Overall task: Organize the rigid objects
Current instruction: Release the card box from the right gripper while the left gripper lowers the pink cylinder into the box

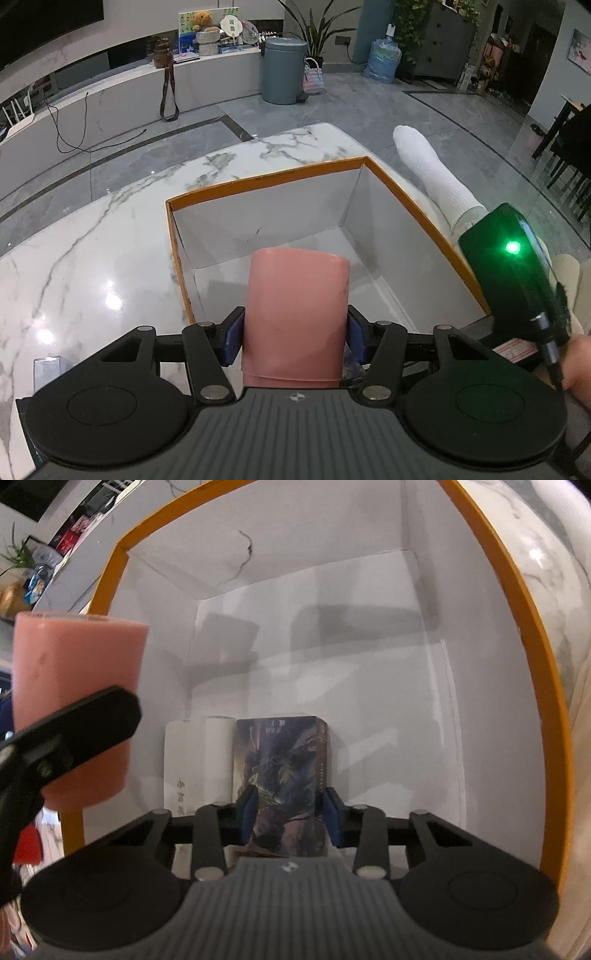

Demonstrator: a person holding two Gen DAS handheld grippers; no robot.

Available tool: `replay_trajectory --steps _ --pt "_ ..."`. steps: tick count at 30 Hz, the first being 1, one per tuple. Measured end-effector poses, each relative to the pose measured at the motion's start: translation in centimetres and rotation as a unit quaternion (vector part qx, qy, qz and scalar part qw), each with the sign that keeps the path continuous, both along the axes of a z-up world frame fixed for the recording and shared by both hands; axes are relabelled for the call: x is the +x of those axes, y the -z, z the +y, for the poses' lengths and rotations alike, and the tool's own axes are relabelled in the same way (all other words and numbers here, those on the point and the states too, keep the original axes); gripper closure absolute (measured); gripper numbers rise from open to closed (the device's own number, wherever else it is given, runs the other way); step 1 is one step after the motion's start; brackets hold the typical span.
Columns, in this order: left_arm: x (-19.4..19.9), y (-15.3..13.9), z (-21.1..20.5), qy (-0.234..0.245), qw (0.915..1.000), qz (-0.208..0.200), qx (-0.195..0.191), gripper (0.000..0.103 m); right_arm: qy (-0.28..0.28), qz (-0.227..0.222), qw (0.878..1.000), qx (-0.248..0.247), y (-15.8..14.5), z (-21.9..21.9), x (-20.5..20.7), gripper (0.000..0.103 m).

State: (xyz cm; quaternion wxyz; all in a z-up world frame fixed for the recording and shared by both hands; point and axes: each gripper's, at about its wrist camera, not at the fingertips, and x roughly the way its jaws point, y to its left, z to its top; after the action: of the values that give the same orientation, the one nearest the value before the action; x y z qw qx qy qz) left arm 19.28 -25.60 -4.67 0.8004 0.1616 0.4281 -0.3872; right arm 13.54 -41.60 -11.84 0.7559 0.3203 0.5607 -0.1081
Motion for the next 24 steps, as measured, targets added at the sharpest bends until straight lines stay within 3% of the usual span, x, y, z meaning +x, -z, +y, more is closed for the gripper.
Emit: replay_trajectory --steps 7,9,13,19,24 --pt "0.9 0.7 -2.6 0.025 0.9976 -0.021 0.062 0.040 0.000 -0.067 0.995 -0.079 -2.2 0.4 -0.5 0.073" --pt "0.9 1.1 -3.8 0.062 0.9940 -0.041 0.080 0.040 -0.007 -0.088 0.991 -0.099 -2.1 0.6 -0.5 0.074" --pt "0.8 2.3 -5.8 0.176 0.9693 -0.095 0.144 0.040 -0.028 -0.111 0.986 -0.123 -1.7 1.3 -0.8 0.073" --pt "1.6 3.5 -7.1 0.263 0.9376 -0.119 0.193 0.039 -0.023 -0.128 0.981 -0.143 -2.0 1.6 -0.9 0.075" --pt "1.4 5.0 -6.9 0.324 0.9064 -0.124 0.241 0.039 -0.009 -0.153 0.975 -0.162 -2.6 1.8 -1.5 0.074"
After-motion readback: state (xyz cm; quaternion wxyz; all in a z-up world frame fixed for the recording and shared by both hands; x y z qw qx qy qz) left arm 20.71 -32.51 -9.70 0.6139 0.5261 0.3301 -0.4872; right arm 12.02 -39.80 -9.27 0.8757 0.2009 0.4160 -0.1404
